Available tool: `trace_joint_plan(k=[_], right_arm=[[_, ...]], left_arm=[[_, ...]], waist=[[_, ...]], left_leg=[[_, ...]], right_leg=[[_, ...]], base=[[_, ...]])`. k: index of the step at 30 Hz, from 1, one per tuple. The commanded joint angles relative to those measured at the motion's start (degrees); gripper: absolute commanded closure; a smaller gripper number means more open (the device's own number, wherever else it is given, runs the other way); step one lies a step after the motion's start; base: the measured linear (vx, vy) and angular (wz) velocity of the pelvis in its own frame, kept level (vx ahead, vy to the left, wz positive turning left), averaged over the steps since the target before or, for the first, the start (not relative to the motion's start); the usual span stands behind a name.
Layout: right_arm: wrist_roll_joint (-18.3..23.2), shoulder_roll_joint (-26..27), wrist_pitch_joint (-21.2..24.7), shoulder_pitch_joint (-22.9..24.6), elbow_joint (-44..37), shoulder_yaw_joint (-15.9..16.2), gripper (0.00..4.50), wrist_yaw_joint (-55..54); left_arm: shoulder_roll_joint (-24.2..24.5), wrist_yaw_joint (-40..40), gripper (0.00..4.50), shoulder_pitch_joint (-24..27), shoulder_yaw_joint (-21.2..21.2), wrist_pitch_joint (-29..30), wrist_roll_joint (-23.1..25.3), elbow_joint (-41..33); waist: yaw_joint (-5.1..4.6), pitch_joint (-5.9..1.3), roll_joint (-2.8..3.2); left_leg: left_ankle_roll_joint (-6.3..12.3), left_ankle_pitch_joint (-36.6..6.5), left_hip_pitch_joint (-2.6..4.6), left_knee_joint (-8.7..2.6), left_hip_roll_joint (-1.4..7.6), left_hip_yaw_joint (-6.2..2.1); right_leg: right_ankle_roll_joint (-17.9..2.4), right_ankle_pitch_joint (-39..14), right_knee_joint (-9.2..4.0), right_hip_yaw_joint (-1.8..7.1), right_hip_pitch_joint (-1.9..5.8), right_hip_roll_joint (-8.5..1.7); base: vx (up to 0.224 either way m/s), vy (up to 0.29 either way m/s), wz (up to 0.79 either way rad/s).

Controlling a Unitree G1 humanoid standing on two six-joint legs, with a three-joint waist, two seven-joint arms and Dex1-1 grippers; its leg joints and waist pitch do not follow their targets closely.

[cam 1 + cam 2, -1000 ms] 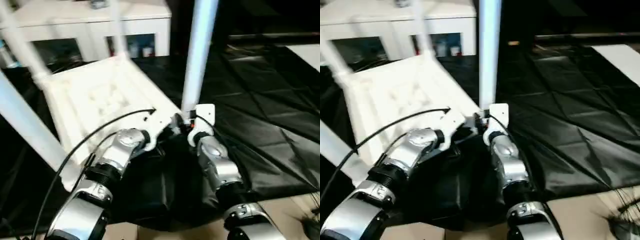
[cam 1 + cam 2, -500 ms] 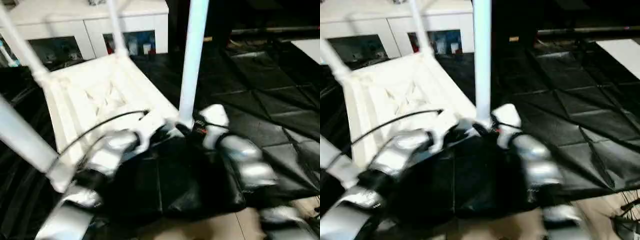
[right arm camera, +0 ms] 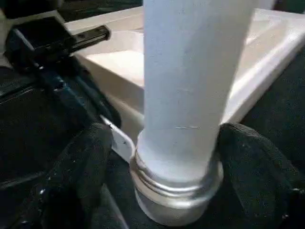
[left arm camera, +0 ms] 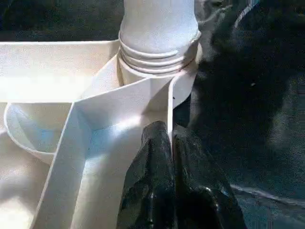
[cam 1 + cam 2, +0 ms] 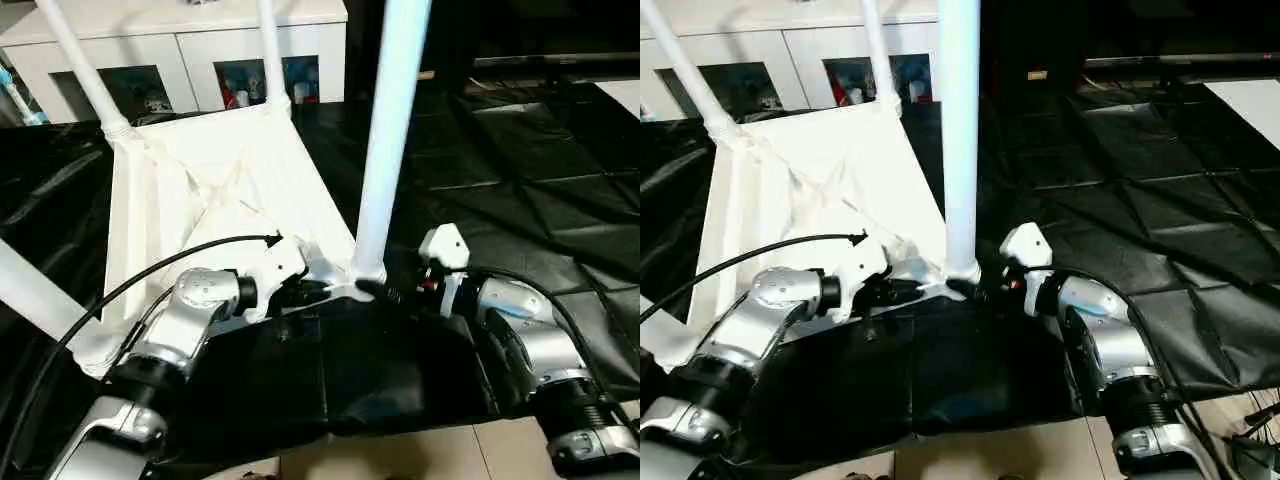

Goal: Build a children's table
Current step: Rotate leg to tighten

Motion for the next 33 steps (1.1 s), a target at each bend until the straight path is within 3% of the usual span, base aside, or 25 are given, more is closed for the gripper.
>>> trace_joint_plan(k=[1,8,19,21,33], right_arm=[[-0.1,-0.1,-0.1,0.4,-0.3,0.7,0.72,0.9],[-0.7,0.8,-0.7,-0.9,1.5,0.5,1.18,-0.2],[-2.0,0.4,-2.3,-1.2,3.1,1.3,1.97,0.1],[-2.0,0.5,-2.4,-1.2,3.3,1.3,2.27,0.1],[-2.5,1.8,-3.6,0.3,3.7,1.8,2.49,-1.0]], left_arm=[[-0.8,-1.7,4.50,2.1,-1.3,0.7,-1.9,0.6],[-0.7,-1.6,4.50,2.1,-1.4,1.1,-1.7,0.5],[-0.4,-1.9,4.50,2.4,-1.4,1.8,-1.4,0.0],[-0.3,-2.0,4.50,2.4,-1.4,2.0,-1.5,-0.1],[-0.6,-1.6,4.50,2.2,-1.6,2.4,-1.1,0.5]], waist=[[0.22,-2.87,-1.35],[0.20,-2.79,-1.43],[0.28,-2.98,-1.52],[0.30,-2.96,-1.43],[0.15,-2.94,-1.34]], left_leg=[[9.28,-7.1,0.16,-2.74,3.05,-0.96],[8.49,-8.2,0.19,-2.81,3.03,-1.05],[9.58,-6.3,0.15,-2.44,2.94,-1.00],[9.51,-6.6,0.16,-2.45,2.95,-1.02],[9.03,-7.2,0.20,-2.48,2.93,-1.09]], right_leg=[[-15.9,-3.9,-3.24,1.96,2.82,-2.96],[-15.6,-5.9,-3.35,1.96,2.81,-2.92],[-16.2,-3.2,-2.93,1.90,2.94,-2.87],[-16.1,-3.7,-2.98,1.88,2.92,-2.90],[-16.1,-4.3,-2.99,1.89,2.94,-2.84]], base=[[0.000,0.000,0.00],[0.000,0.000,0.00],[0.000,0.000,0.00],[0.000,0.000,0.00],[0.000,0.000,0.00]])
